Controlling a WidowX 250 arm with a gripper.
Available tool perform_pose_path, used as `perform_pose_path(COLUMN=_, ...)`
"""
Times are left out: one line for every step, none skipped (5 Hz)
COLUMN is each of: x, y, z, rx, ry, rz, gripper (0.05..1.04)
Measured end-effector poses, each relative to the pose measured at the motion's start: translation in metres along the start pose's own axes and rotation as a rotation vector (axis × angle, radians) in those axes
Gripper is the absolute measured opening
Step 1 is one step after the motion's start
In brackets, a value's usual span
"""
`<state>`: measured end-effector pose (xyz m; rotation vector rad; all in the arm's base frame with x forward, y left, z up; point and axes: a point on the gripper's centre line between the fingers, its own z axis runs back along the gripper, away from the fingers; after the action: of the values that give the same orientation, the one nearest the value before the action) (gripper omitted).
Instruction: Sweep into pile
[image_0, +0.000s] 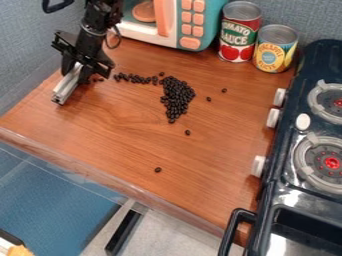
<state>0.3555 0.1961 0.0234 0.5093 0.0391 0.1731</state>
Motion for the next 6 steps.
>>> perform_pose_path(x=0.001, y=-0.001, z=0.000, rx=-0.027, ry=-0.002, rz=0.012, gripper=0.368)
perform_pose_path(x=0.000, y=-0.013, z=0.002, rx=-0.059, ry=-0.016, rz=0.006, gripper=0.368)
perform_pose_path(x=-0.001, y=-0.029, z=0.010, rx=-0.084, ry=-0.027, rz=-0.019, gripper=0.368)
perform_pose_path(x=0.001, y=-0.042, z=0.016, rx=-0.101, ry=-0.043, rz=-0.042, gripper=0.368)
perform_pose_path(x=0.006, y=-0.057, z=0.024, rx=-0.104, ry=-0.076, rz=-0.073, gripper=0.368)
perform_pose_path(x=0.015, y=-0.081, z=0.037, rx=-0.099, ry=-0.117, rz=-0.134, gripper=0.368)
